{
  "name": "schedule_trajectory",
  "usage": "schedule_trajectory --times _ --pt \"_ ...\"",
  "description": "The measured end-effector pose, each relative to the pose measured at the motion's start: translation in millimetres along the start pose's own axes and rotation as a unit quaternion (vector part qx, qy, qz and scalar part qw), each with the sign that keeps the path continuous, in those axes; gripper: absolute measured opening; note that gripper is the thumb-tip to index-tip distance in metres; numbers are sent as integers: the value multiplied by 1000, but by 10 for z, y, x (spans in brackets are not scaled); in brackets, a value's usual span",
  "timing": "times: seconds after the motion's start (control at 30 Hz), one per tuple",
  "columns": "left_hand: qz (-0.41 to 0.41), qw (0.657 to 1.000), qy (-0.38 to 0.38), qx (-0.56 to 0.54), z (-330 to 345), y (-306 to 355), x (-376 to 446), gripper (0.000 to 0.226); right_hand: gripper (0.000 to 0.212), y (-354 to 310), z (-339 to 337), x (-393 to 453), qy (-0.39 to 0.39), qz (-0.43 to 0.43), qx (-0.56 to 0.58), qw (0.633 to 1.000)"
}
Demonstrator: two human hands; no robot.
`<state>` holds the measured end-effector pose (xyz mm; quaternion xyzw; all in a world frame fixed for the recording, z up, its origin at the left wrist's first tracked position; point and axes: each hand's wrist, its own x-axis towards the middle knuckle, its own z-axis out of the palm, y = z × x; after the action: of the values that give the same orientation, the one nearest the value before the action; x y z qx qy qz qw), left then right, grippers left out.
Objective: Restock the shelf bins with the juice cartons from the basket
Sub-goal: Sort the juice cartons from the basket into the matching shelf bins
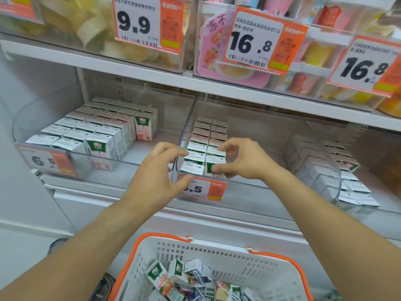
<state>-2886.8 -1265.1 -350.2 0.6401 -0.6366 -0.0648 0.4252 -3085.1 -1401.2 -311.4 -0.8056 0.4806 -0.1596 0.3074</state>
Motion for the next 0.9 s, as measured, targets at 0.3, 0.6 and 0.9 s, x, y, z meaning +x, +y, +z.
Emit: schedule_trajectory --times 0.3,0.6,0.9 --pt "5 1000 19 8 -4 42 -67 44 30 -36 -87 -311 99 -2 -29 995" --pt "51 994 -101 0 266 141 -781 7 9 327 726 -1578 13 -107 143 984" --pt "-273 879 -389 47 950 -895 -2343 3 13 1367 2065 -1669 -274 84 -34 958"
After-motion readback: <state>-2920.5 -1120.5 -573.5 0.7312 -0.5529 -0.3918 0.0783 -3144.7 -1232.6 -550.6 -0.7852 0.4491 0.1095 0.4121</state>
